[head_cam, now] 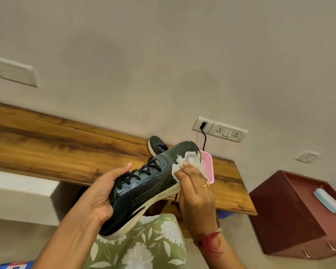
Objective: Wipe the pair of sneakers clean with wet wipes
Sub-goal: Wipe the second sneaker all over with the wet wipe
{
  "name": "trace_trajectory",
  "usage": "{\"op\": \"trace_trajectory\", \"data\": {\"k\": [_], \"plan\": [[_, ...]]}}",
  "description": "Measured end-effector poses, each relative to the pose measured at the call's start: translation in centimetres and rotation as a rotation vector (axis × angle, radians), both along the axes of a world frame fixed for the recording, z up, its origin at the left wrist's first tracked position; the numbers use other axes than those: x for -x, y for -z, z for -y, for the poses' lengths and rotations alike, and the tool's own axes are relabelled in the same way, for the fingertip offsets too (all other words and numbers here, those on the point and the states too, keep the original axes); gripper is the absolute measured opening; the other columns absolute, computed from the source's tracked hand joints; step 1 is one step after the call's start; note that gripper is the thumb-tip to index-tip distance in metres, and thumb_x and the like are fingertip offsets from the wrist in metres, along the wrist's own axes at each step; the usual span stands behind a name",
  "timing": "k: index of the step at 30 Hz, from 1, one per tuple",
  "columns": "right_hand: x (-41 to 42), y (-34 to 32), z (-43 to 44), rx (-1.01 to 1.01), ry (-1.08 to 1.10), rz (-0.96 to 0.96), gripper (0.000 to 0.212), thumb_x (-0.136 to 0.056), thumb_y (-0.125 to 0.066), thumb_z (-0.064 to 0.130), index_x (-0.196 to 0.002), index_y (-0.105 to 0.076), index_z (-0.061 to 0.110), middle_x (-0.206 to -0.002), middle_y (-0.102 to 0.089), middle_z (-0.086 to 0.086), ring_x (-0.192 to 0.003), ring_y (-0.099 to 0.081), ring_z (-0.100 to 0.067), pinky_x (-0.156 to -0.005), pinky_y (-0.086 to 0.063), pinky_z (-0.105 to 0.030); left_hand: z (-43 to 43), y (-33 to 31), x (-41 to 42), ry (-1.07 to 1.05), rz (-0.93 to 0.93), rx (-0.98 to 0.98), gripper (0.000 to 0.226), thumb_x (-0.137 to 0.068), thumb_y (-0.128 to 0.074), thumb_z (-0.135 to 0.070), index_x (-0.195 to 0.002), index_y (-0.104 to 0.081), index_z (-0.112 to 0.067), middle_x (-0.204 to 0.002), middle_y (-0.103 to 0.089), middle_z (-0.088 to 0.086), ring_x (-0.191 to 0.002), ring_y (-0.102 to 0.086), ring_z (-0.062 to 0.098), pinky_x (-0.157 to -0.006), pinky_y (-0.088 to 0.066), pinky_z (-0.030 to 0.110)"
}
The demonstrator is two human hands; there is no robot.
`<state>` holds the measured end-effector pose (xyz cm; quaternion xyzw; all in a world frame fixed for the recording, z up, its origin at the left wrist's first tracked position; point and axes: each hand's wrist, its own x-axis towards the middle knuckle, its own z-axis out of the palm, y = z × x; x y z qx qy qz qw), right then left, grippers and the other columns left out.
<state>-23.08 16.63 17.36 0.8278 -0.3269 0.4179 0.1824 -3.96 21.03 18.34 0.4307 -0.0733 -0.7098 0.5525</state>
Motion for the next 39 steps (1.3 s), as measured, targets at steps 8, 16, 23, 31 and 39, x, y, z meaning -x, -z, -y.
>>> {"op": "trace_trajectory", "data": {"k": [8,16,23,31,39], "plan": [[-0.7,0.4,-1.9,-0.392,-0.128,0.124,0.034,-0.071,-0.044,-0.004,-0.094,-0.059,0.017,-0.094,-0.061,0.005,-0.092,-0.056,-0.007,-0.078,-0.048,-0.022,0.7,1.4,-1.1,-0.216,0.416,-0.036,0.021,-0.098,-0.049,-0.028,-0.088,-0.066,-0.023,-0.113,-0.062,0.011,-0.102,-0.057,0.03,-0.085,-0.044,0.04],[-0.7,-1.8,-1.3,-0.466,-0.231,0.345,0.025,-0.073,-0.046,-0.001,-0.087,-0.063,0.011,-0.086,-0.06,0.008,-0.087,-0.055,0.003,-0.072,-0.042,-0.009,0.6,0.7,-1.3,-0.119,0.386,-0.018,0.057,-0.098,-0.046,-0.012,-0.148,-0.022,-0.024,-0.1,-0.058,0.017,-0.078,-0.061,0.026,-0.054,-0.056,0.032],[0.3,-2.1,0.5,-0.468,-0.15,0.437,0.033,-0.074,-0.05,-0.004,-0.092,-0.061,0.021,-0.092,-0.06,0.014,-0.089,-0.057,0.0,-0.069,-0.048,-0.017,0.6,1.4,-2.4,-0.088,0.326,0.12,0.041,-0.093,-0.048,0.0,-0.123,-0.061,-0.026,-0.126,-0.059,0.018,-0.097,-0.061,0.026,-0.068,-0.053,0.032],[1.1,-3.9,2.4,-0.445,-0.068,0.787,0.013,-0.086,-0.054,0.012,-0.099,-0.056,0.013,-0.089,-0.062,0.018,-0.084,-0.059,0.0,-0.07,-0.044,-0.013,0.9,1.3,-2.6,-0.336,0.207,0.049,0.038,-0.1,-0.041,-0.008,-0.129,-0.056,-0.027,-0.101,-0.067,0.011,-0.062,-0.065,0.014,-0.042,-0.051,0.022],[0.0,-3.6,1.4,-0.45,-0.113,0.684,0.013,-0.088,-0.056,0.005,-0.098,-0.062,0.011,-0.092,-0.064,-0.001,-0.088,-0.059,-0.005,-0.074,-0.045,-0.013,0.4,0.8,-1.5,-0.351,0.044,0.081,0.068,-0.09,-0.043,0.014,-0.143,-0.039,-0.028,-0.127,-0.056,0.022,-0.081,-0.063,0.025,-0.058,-0.058,0.035]]}}
